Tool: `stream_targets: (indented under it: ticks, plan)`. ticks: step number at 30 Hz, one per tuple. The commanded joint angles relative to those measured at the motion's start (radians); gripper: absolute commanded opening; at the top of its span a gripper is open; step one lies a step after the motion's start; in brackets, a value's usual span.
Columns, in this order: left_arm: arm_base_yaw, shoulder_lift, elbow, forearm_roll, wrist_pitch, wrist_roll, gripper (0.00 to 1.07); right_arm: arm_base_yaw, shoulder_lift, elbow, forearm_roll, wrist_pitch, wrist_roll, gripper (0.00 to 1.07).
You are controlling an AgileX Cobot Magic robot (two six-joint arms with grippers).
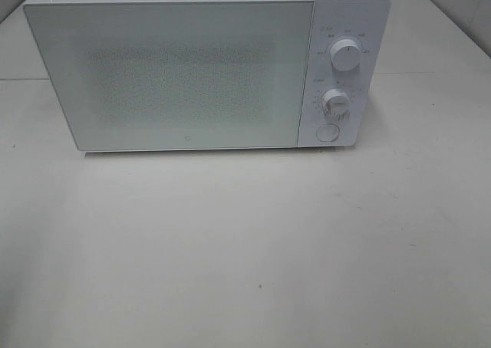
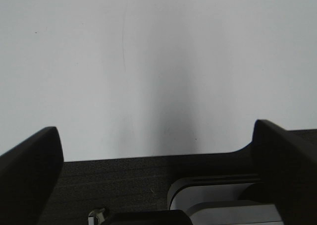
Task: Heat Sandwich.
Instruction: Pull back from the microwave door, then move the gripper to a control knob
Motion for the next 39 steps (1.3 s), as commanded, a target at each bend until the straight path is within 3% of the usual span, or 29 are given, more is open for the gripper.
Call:
stream_targets:
  ticks: [1,24,39]
  plan:
    - [0.0,-0.084,0.06,-0.003,-0.018,-0.009,0.98,-0.004,-0.029,0.001,-0.001,-0.007,-0.01,0.75]
    - [0.0,-0.602,0.075,-0.006,-0.042,-0.014,0.98,-0.004,-0.029,0.001,-0.001,-0.007,-0.01,0.75]
    - [-0.002,-0.597,0.075,-0.005,-0.043,-0.014,0.98,-0.004,-0.029,0.001,-0.001,-0.007,-0.009,0.75]
